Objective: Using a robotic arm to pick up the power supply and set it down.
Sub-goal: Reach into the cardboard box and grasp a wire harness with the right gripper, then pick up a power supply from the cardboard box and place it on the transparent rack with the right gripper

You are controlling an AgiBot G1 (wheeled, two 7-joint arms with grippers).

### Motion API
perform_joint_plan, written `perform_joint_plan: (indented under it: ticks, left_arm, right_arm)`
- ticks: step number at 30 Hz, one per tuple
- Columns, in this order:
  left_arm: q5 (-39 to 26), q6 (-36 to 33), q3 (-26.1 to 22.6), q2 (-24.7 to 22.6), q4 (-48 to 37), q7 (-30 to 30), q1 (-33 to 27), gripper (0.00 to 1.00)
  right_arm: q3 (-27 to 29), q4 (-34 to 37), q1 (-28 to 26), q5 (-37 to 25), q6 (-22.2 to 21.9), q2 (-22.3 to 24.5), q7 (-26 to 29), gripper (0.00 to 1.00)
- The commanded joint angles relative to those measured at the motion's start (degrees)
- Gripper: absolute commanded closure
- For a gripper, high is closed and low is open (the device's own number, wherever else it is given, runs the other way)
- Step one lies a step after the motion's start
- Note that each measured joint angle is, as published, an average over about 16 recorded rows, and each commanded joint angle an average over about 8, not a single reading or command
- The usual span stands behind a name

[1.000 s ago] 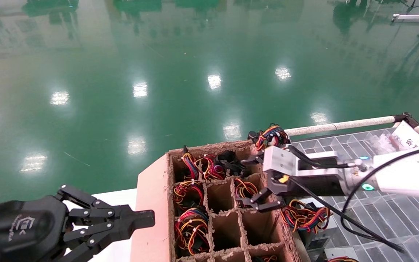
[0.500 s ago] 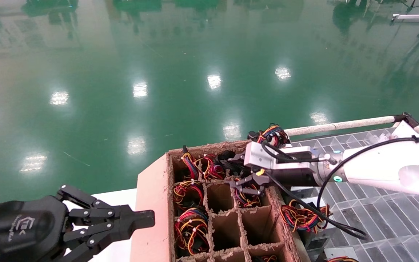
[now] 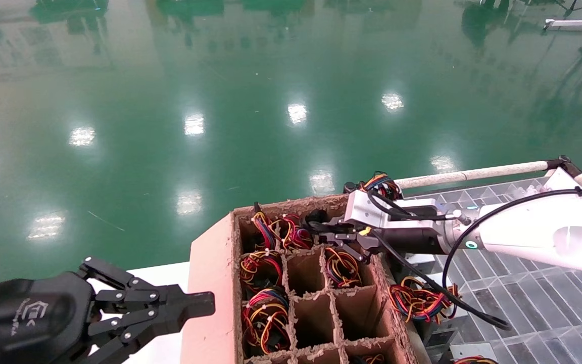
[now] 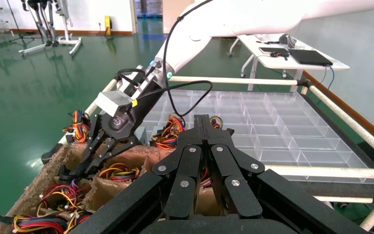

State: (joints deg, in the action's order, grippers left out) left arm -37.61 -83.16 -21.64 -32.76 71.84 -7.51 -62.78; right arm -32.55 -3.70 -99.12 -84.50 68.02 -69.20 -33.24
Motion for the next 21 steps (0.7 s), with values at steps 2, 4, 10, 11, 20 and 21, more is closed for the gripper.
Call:
perform_joint_plan:
  ticks: [2,4,10,11,20,21]
  left_arm:
    - [0.0,0.0,0.0,0.0,0.0,0.0,0.0,0.0]
    - [0.0,0.0,0.0,0.0,0.0,0.0,0.0,0.0]
    - [0.0,0.0,0.0,0.0,0.0,0.0,0.0,0.0]
    - [0.0,0.0,0.0,0.0,0.0,0.0,0.0,0.0]
    - [0.0,0.0,-0.01,0.0,0.0,0.0,0.0,0.0]
    - [0.0,0.0,-0.01,0.0,0.0,0.0,0.0,0.0]
  right_arm:
    - [0.13,0.77,-0.26,0.19,0.21,0.04,-0.36,1.0]
    - [0.32,1.17,-0.33,0.47,0.68,0.19,-0.49,1.0]
    - [1.15,2.07,-0.64,1.67,2.16,0.98,-0.72,1.0]
    - [1.35,2.17,-0.73,1.96,2.47,1.16,-0.74,1.0]
    - [4.22,2.99,-2.4,6.12,7.62,4.15,0.3,1.0]
    - [4.67,3.01,-2.71,6.77,8.25,4.62,0.42,1.0]
